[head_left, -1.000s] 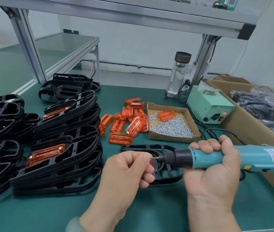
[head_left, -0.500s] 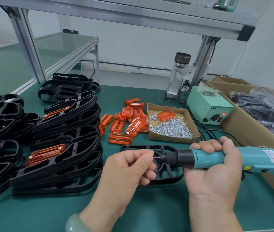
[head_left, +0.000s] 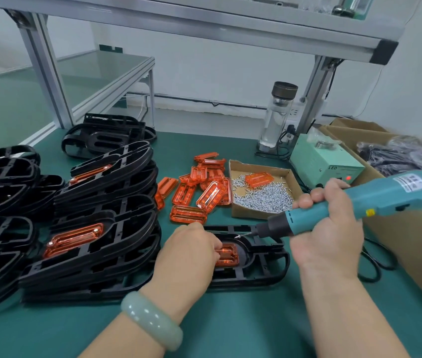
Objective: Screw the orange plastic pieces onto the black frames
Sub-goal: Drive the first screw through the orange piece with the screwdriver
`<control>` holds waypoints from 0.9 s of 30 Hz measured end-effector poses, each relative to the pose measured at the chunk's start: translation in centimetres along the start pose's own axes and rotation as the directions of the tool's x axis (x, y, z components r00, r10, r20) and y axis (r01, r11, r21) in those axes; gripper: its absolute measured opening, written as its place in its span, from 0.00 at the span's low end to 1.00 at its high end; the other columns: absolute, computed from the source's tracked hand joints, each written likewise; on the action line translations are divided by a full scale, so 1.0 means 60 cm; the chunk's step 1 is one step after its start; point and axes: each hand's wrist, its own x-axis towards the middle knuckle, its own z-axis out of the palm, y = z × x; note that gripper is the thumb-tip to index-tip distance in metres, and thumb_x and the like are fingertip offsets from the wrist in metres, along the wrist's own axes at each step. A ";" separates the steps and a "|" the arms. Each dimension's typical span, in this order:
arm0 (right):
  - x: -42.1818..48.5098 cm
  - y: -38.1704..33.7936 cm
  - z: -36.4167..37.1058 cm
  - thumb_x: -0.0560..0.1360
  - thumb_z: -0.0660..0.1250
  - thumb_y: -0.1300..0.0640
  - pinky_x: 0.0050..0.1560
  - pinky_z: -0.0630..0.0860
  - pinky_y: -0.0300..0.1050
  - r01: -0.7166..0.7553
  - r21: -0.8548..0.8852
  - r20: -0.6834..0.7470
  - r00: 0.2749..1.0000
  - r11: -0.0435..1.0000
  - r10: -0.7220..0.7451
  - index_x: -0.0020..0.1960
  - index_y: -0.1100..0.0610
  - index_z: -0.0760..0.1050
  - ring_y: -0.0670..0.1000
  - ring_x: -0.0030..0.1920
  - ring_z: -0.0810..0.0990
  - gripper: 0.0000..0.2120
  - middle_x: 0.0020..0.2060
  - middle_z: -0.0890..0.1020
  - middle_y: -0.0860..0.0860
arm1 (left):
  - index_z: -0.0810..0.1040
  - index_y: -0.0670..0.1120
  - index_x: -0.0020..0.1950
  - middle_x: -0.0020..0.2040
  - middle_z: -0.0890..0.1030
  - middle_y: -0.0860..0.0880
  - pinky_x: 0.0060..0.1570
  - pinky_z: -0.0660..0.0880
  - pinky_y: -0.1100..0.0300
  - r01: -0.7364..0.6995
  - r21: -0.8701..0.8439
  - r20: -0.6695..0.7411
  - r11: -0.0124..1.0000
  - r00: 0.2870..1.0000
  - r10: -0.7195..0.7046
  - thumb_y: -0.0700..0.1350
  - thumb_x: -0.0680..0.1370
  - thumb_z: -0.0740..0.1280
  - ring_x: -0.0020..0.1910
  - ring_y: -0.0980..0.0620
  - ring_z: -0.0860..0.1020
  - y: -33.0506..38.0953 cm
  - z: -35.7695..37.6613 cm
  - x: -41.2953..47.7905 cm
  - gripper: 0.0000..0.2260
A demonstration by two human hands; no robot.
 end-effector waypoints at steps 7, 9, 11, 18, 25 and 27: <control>0.017 0.016 0.000 0.74 0.64 0.64 0.32 0.71 0.38 -0.029 -0.089 0.022 0.999 0.996 0.031 0.39 0.52 0.72 0.48 0.27 0.70 0.09 0.28 0.71 0.48 | 0.80 0.58 0.56 0.51 0.72 0.54 0.49 0.68 0.61 0.065 -0.066 0.094 0.996 0.994 -0.059 0.44 0.78 0.64 0.54 0.53 0.69 -0.003 0.008 0.015 0.11; 0.019 0.018 -0.002 0.73 0.64 0.65 0.31 0.71 0.38 -0.055 -0.096 0.005 0.998 0.994 0.055 0.36 0.51 0.74 0.48 0.26 0.70 0.11 0.27 0.71 0.49 | 0.81 0.57 0.55 0.51 0.74 0.55 0.47 0.67 0.64 0.062 -0.075 0.068 0.995 0.996 -0.057 0.42 0.78 0.65 0.54 0.54 0.69 -0.003 0.010 0.015 0.12; 0.019 0.019 -0.001 0.71 0.64 0.65 0.30 0.70 0.38 -0.062 -0.112 0.006 0.998 0.992 0.063 0.36 0.51 0.74 0.48 0.26 0.70 0.10 0.27 0.71 0.49 | 0.81 0.57 0.55 0.52 0.75 0.55 0.47 0.67 0.63 0.061 -0.073 0.061 0.995 0.997 -0.056 0.42 0.78 0.64 0.55 0.54 0.69 -0.003 0.012 0.016 0.11; 0.018 0.020 0.007 0.71 0.65 0.64 0.29 0.70 0.39 -0.042 -0.179 0.047 0.998 0.983 0.051 0.38 0.52 0.73 0.47 0.25 0.71 0.08 0.27 0.71 0.48 | 0.81 0.57 0.55 0.48 0.71 0.55 0.46 0.64 0.63 0.041 -0.079 0.049 0.996 0.998 -0.038 0.45 0.79 0.63 0.51 0.55 0.66 -0.006 0.017 0.017 0.10; 0.018 0.017 0.010 0.68 0.65 0.64 0.30 0.70 0.39 -0.041 -0.225 0.071 0.996 0.974 0.059 0.40 0.55 0.71 0.48 0.26 0.70 0.06 0.29 0.71 0.50 | 0.81 0.57 0.55 0.45 0.69 0.55 0.45 0.65 0.63 0.027 -0.065 0.041 0.997 0.999 -0.025 0.46 0.80 0.63 0.49 0.55 0.65 -0.008 0.019 0.018 0.10; 0.017 0.018 0.010 0.68 0.65 0.65 0.30 0.70 0.39 -0.048 -0.228 0.078 0.995 0.972 0.068 0.41 0.55 0.71 0.48 0.26 0.70 0.06 0.29 0.71 0.50 | 0.81 0.57 0.55 0.45 0.69 0.55 0.44 0.65 0.62 0.028 -0.067 0.040 0.997 0.999 -0.026 0.46 0.80 0.63 0.49 0.55 0.65 -0.008 0.019 0.018 0.10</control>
